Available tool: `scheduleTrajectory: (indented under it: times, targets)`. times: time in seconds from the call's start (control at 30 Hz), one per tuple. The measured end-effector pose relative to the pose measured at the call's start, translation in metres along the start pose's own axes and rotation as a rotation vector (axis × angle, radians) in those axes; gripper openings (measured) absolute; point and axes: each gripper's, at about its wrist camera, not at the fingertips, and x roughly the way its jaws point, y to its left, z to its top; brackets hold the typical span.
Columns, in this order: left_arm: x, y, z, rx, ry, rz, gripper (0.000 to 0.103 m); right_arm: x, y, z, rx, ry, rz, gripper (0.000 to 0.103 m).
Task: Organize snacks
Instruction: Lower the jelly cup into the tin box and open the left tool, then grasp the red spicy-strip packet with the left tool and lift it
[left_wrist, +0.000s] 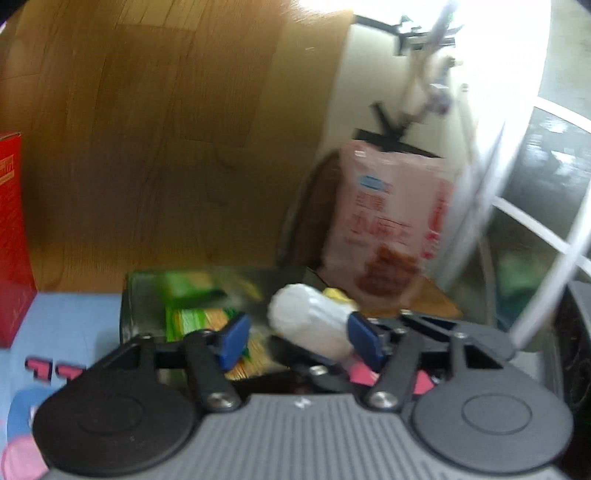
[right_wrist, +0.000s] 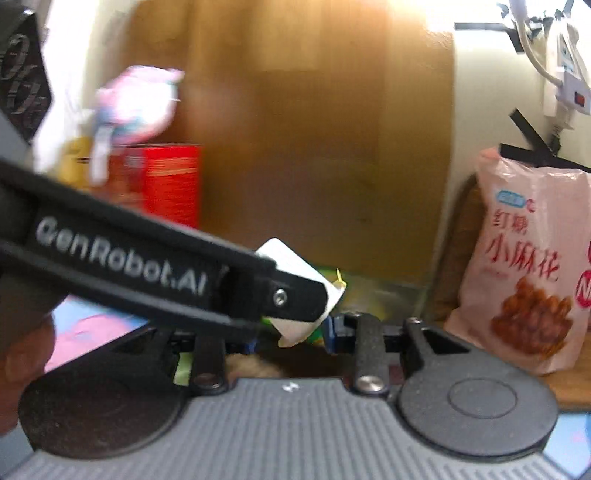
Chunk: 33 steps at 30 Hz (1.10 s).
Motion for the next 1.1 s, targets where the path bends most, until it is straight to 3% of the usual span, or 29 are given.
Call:
scheduleTrajectory:
  times: [0.1,0.27,0.5,0.67,0.87,1.1]
  targets:
    - [0.012,0.009,0.001,-0.034,-0.009,0.074,0.070,0.005,-0.016,-0.004,0.037,0.018,-0.062,0.046]
    - [-0.010,0.019,-0.020,-0.068,-0.052,0.083,0.070,-0.043,-0.020,-0.038,0.146,-0.063,-0.029,0.052]
    - [-0.071,0.009,-0.075,-0.003,-0.091,0.159,0.069,-0.094,-0.008,-0.085,0.270,-0.047,0.025,0.052]
    - [-0.092,-0.003,-0.122,0.024,-0.037,0.218,0.069,-0.111,-0.001,-0.106,0.373,0.005,0.065,0.052]
    - [-0.101,-0.010,-0.163,0.023,0.009,0.309,0.069,-0.129,0.027,-0.118,0.318,0.028,0.064,0.052]
    - [-0.109,-0.014,-0.179,0.052,-0.005,0.403,0.069,-0.141,0.045,-0.128,0.287,0.028,0.077,0.052]
